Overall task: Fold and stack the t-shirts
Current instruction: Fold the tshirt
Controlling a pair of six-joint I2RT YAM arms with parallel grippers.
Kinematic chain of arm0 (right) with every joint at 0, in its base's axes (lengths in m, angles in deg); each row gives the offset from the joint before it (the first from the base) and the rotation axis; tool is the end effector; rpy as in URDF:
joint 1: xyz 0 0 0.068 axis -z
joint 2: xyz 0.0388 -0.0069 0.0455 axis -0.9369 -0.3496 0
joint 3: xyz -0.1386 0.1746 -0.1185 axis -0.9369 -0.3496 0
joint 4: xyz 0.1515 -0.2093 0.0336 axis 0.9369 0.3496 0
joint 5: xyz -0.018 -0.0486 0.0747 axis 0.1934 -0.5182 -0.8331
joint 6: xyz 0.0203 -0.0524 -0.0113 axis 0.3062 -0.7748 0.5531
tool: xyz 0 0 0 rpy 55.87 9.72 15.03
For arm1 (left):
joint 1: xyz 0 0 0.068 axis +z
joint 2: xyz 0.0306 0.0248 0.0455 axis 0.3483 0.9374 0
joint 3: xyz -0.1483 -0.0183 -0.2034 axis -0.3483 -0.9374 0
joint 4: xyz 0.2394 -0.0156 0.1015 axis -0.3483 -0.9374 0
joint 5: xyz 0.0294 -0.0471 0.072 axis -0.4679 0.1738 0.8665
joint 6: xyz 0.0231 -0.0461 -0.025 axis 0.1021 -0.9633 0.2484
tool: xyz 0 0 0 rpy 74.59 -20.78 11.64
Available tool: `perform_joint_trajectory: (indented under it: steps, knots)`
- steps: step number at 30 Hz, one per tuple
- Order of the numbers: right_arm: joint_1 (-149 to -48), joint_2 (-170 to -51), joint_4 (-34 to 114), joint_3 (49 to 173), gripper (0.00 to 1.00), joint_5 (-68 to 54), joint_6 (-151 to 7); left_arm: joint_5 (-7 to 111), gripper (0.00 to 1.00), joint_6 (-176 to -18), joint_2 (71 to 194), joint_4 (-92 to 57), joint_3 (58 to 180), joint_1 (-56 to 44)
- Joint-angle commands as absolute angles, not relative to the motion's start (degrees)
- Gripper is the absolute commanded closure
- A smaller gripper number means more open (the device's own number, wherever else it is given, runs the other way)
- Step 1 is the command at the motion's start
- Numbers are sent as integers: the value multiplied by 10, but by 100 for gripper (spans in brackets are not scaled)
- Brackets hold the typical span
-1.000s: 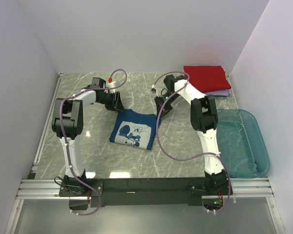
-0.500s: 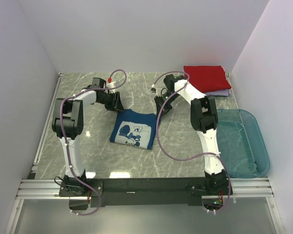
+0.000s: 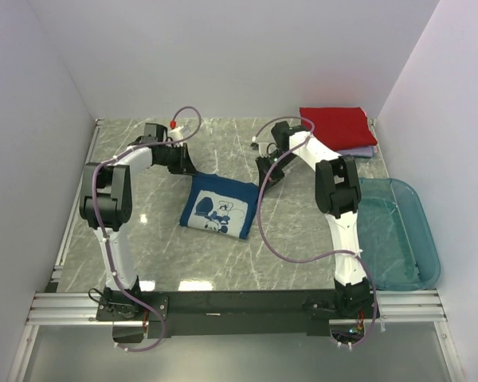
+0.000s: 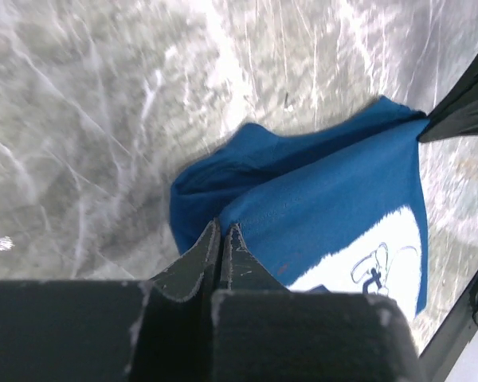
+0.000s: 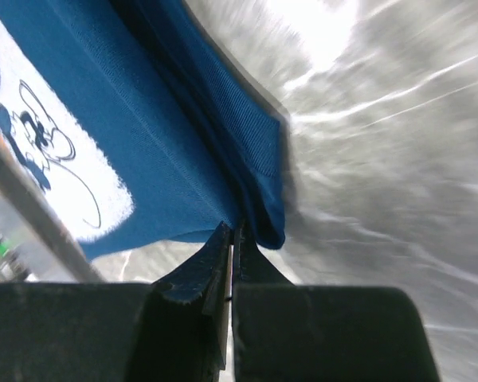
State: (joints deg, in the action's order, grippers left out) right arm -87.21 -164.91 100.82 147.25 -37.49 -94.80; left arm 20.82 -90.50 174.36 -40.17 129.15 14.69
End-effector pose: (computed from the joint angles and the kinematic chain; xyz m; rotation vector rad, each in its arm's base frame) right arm 0.4219 0.1610 0.1342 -0.8790 2.7598 1.0105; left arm 0.4211 -0.0679 0.1505 0.2755 2.4518 -0.9470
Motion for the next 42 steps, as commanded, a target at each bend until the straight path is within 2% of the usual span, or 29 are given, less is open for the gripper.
perform_joint_trajectory:
  steps: [1,7,13,15,16,17,19,20,22,23,26,30,35,38,42]
  knots:
    - [-855,-1610,949,1473,100,-330,-939,209,99,-920,1741,-365,1323,157]
    - [-854,-1649,904,1492,100,-284,-924,224,99,-941,1803,-364,1377,154]
    - [-854,-1685,883,1566,100,-232,-899,247,98,-971,1846,-367,1411,150]
    - [-854,-1680,870,1578,100,-214,-891,247,81,-986,1846,-361,1413,153]
    - [-854,-1677,861,1579,94,-202,-894,242,76,-990,1841,-356,1409,154]
    - [-853,-1674,859,1585,65,-197,-895,224,64,-993,1818,-346,1393,160]
    - [-849,-1655,865,1593,36,-204,-898,203,43,-993,1781,-307,1366,171]
    - [-847,-1646,870,1601,16,-222,-900,193,26,-991,1739,-298,1343,173]
    - [-842,-1599,866,1590,14,-276,-883,160,14,-992,1705,-288,1327,175]
    - [-842,-1581,858,1560,14,-339,-874,140,1,-1019,1677,-279,1308,173]
    - [-849,-1520,790,1467,13,-481,-792,79,1,-1114,1650,-211,1260,150]
    - [-868,-1521,687,1398,12,-572,-628,54,1,-1230,1658,-99,1219,109]
    - [-881,-1588,606,1409,10,-601,-547,35,1,-1400,1758,39,1212,97]
    - [-878,-1641,626,1447,9,-580,-569,52,1,-1424,1811,51,1232,104]
    - [-850,-1695,649,1448,9,-548,-590,100,1,-1399,1856,-26,1257,131]
